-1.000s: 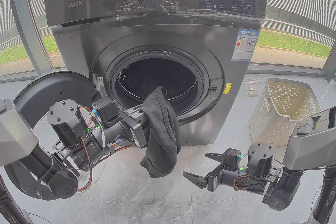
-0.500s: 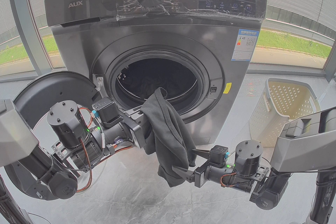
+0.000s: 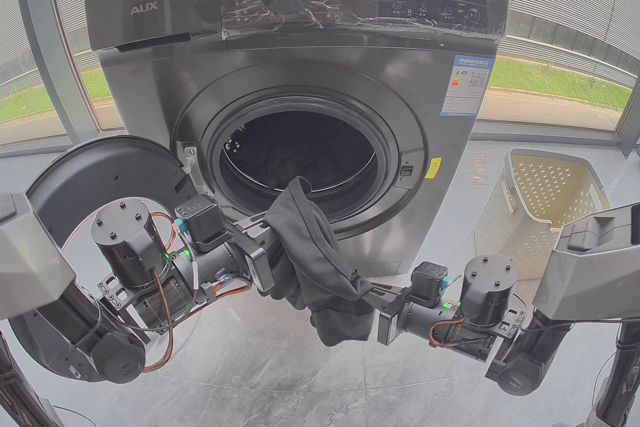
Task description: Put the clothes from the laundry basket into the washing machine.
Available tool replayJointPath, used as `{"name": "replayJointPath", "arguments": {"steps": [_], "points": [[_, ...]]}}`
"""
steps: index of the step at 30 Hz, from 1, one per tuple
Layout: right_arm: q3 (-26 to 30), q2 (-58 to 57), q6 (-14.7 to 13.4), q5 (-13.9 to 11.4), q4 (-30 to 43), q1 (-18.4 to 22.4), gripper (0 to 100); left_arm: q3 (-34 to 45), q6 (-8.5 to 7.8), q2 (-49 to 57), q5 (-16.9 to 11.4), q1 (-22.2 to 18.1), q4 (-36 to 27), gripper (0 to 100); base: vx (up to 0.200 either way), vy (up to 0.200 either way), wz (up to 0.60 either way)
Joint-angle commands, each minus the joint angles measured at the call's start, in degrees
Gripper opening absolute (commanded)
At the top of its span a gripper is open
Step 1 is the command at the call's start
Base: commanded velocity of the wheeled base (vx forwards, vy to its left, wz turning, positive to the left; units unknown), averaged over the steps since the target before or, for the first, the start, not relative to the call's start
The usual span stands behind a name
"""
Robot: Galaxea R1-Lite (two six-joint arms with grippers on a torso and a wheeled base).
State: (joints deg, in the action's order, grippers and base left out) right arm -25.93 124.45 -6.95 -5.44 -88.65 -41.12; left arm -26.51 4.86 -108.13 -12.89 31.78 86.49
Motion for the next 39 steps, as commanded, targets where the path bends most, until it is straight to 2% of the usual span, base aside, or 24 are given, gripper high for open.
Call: {"name": "replayJointPath", "arguments": {"steps": [1,6,10,13,17,20,24,28,34,39], "points": [[3.25,-7.30,-0.08,2.80,0.06,1.66,0,1.47,-0.12,0.03,0.05,-0.49,-0.01,0,0.000,0.000,0.00],[4.04,-11.95,0.01,2.98,0.32,4.20,0,3.66,-0.12,1.96,0.05,-0.58,-0.01,0,0.000,0.000,0.00],[3.78,-16.00,0.01,2.98,0.58,5.17,0,7.53,-1.70,4.77,-0.03,-0.49,-0.01,0,0.000,0.000,0.00],[3.52,-16.88,0.18,2.89,0.67,5.70,0,9.55,-2.05,7.41,-0.03,-0.40,-0.01,0,0.000,0.000,0.00],[3.69,-17.93,0.44,2.80,0.76,5.08,0,12.28,-2.14,11.01,-0.30,-0.05,-0.01,0,0.000,0.000,0.00],[3.78,-19.78,0.44,1.83,0.58,4.56,0,13.77,-2.32,13.03,-0.65,0.21,-0.10,0,0.000,0.000,0.00],[4.84,-20.74,0.44,1.66,0.14,4.56,0,14.65,-3.63,12.86,-0.30,0.12,-0.10,0,0.000,0.000,0.00],[5.98,-21.89,0.27,1.31,0.06,4.56,0,15.00,-3.90,13.65,-0.30,-0.40,-0.01,0,0.000,0.000,0.00],[5.10,-20.83,0.01,1.57,-0.03,3.24,0,15.79,-4.78,14.00,-0.21,-0.32,-0.10,0,0.000,0.000,0.00],[4.66,-21.27,0.01,1.92,-0.03,2.89,0,16.23,-4.86,13.47,-0.30,-0.32,-0.10,0,0.000,0.000,0.00]]}}
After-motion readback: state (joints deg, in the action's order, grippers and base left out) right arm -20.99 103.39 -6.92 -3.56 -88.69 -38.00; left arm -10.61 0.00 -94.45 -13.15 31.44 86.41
